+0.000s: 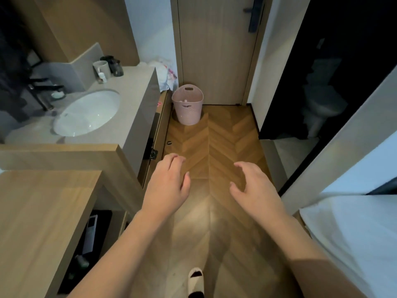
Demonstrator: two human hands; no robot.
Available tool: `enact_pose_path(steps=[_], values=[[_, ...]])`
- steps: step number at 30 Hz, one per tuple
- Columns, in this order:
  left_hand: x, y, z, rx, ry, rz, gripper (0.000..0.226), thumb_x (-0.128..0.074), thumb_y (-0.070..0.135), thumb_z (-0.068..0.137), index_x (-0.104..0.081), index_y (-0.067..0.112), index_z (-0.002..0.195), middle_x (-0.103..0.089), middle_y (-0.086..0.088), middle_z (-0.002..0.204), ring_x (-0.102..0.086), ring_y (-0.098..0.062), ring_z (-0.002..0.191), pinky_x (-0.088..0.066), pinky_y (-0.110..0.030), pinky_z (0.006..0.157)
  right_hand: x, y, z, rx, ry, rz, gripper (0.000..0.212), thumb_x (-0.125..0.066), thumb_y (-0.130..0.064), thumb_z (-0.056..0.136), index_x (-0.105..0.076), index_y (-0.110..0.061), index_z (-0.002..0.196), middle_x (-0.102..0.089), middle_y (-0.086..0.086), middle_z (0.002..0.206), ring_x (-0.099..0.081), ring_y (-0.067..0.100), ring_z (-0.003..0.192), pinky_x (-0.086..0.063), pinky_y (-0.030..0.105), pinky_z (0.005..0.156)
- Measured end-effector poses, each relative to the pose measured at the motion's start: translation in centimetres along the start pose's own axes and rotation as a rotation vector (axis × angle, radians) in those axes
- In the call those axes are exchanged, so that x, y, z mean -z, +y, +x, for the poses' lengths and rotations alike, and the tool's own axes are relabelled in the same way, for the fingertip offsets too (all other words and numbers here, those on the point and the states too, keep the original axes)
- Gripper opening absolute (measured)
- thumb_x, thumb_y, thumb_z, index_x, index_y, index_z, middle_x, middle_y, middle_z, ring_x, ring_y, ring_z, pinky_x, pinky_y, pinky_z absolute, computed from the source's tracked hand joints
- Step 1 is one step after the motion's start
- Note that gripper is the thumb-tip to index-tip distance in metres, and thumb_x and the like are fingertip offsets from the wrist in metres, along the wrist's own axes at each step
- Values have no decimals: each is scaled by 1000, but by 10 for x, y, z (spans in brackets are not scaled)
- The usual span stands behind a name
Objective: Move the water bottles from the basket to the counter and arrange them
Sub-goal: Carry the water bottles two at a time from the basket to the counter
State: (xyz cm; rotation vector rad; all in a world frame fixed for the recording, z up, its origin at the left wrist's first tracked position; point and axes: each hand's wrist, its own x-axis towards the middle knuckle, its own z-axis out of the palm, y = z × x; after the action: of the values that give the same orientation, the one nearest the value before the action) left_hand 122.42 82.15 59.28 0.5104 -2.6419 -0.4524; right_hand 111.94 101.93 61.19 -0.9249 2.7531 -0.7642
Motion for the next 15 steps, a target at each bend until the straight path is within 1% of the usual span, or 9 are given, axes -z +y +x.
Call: enact_pose_path(steps=[4, 7, 9, 11, 15], values=[[-30, -12, 107, 5, -4, -22, 35, -59, 23, 93, -57, 10, 125, -52, -4, 126, -51, -16, 113, -37, -22, 98, 6, 16, 99, -13, -12, 21, 55, -58, -37, 95, -40, -24, 145, -45, -5, 144, -57, 12, 114, -43, 28, 105], [-63, -18, 174, 3, -53, -16, 36, -59, 25, 93, -57, 12, 126, -51, -1, 128, -49, -13, 115, -31, -16, 97, 1, 39, 172, -74, -61, 63, 55, -58, -34, 93, -41, -24, 144, -45, -4, 143, -59, 17, 109, -46, 35, 102], [-88, -25, 221, 19, -74, -4, 37, -59, 26, 93, -56, 13, 128, -51, 0, 129, -50, -14, 116, -32, -18, 96, -5, 58, 230, -86, -76, 72, 55, -60, -32, 92, -42, -24, 144, -46, -3, 143, -56, 19, 113, -45, 38, 102], [-113, -35, 271, 39, -56, 7, 37, -59, 25, 93, -57, 12, 127, -52, -1, 128, -51, -16, 114, -34, -21, 96, -8, 75, 289, -74, -81, 97, 54, -59, -32, 93, -42, -25, 144, -44, -4, 144, -56, 19, 114, -45, 39, 102], [-148, -42, 379, 58, -55, 40, 36, -58, 26, 93, -57, 12, 125, -52, -2, 126, -53, -18, 112, -41, -27, 96, 14, 109, 405, -30, -99, 115, 54, -56, -35, 94, -39, -27, 145, -41, -6, 147, -50, 17, 123, -43, 38, 107]])
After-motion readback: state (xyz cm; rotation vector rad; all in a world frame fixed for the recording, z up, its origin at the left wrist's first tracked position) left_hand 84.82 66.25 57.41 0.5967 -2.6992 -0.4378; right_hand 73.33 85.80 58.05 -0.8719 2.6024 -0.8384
